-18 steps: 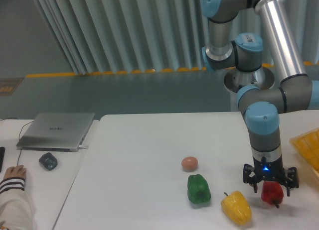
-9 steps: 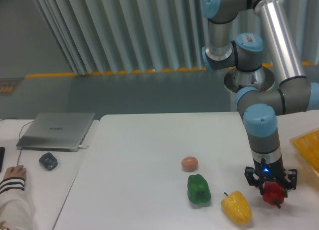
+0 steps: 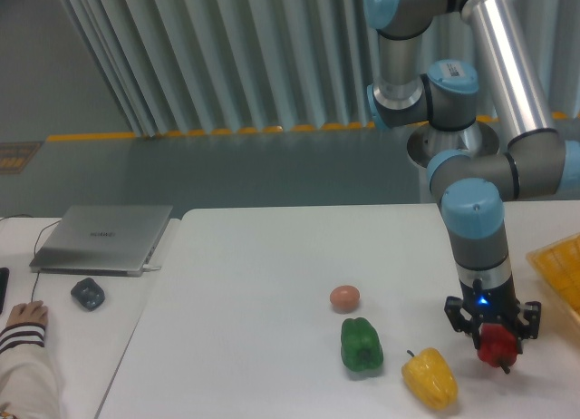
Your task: Place the red peppers in a basket
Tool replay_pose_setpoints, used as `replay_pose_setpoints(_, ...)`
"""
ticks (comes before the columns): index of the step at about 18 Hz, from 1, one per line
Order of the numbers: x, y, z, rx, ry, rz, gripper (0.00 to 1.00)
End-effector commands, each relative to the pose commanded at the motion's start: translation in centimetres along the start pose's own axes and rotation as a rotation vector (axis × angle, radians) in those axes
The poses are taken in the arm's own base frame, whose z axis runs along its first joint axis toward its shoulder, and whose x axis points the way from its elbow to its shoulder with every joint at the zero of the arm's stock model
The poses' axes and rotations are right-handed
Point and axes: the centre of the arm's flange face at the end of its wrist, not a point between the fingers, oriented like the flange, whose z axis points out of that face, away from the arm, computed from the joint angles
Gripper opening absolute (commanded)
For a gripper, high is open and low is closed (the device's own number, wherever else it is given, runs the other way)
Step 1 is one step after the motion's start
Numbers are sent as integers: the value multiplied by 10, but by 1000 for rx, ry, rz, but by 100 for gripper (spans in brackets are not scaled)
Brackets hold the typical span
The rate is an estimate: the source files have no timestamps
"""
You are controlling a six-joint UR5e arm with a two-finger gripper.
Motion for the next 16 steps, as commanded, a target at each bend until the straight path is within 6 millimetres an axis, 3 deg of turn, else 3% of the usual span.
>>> replay_pose_setpoints(3,-3,8,-15,-14,13,111,48)
replay_pose_setpoints(5,-5,18,-28,-29,30,278,48)
replay_pose_setpoints(10,-13,28,-31,-51,64,420,48)
replay_pose_setpoints(12,-27,47,-41,-66,93,595,48)
replay_pose_setpoints(16,-50,70,-38,-90,145,763,48)
